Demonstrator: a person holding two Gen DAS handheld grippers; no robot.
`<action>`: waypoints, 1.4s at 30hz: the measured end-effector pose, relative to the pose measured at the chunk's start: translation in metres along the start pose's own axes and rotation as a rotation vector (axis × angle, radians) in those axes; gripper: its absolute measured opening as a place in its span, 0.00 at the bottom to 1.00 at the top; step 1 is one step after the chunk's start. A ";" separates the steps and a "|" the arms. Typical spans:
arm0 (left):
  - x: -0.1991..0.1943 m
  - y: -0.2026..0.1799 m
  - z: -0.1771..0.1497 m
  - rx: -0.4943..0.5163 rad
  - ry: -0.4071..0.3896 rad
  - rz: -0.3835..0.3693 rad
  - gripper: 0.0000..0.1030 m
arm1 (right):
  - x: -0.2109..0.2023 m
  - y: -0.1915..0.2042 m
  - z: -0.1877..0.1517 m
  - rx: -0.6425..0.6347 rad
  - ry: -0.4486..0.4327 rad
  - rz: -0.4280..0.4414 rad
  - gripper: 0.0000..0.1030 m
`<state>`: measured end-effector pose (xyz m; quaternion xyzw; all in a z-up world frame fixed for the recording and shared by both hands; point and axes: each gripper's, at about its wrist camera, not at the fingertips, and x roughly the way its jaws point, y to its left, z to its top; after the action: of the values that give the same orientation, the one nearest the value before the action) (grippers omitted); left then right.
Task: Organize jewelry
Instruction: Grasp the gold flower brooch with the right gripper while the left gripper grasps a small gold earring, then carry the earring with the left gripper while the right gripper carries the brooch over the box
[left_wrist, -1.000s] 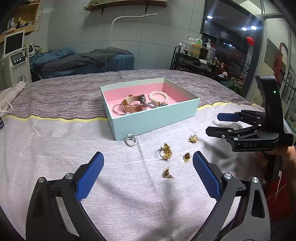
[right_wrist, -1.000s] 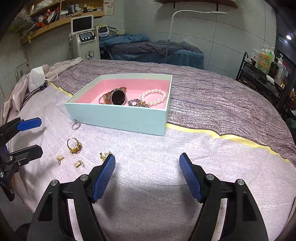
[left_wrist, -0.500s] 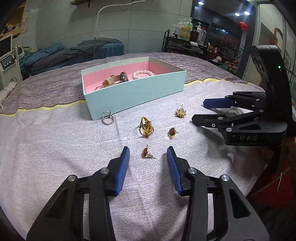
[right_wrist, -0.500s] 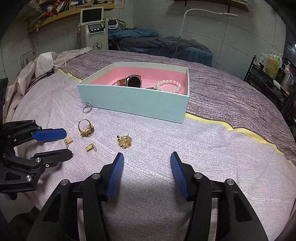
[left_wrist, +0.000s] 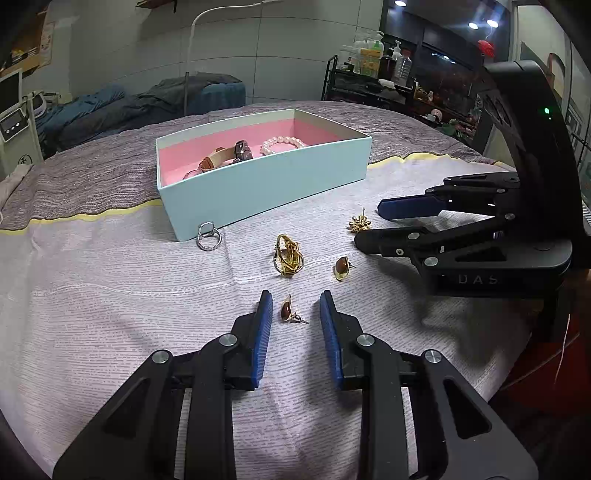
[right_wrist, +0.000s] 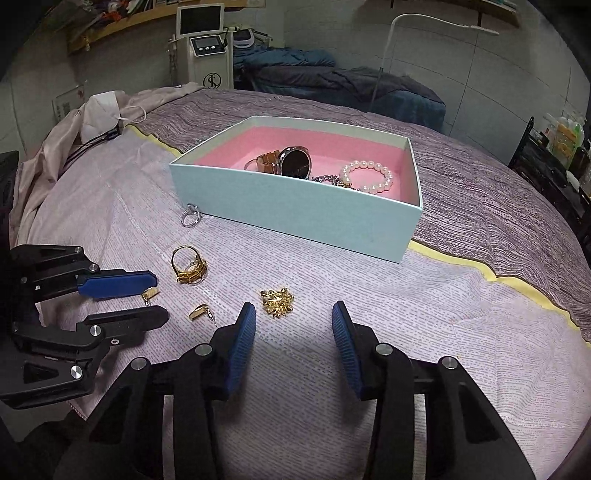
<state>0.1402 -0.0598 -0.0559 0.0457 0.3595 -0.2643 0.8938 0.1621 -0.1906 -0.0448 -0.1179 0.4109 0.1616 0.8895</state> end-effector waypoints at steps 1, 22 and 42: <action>0.000 0.000 0.000 -0.005 0.000 -0.001 0.26 | 0.001 0.000 0.001 0.003 0.002 0.003 0.40; -0.005 0.002 -0.004 -0.052 -0.011 -0.002 0.13 | 0.001 0.002 0.001 0.054 -0.026 0.037 0.16; -0.001 0.000 -0.003 -0.021 0.002 -0.011 0.19 | -0.009 0.000 -0.012 0.085 -0.054 0.045 0.16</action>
<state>0.1377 -0.0590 -0.0575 0.0345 0.3633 -0.2651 0.8925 0.1484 -0.1965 -0.0457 -0.0662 0.3958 0.1668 0.9006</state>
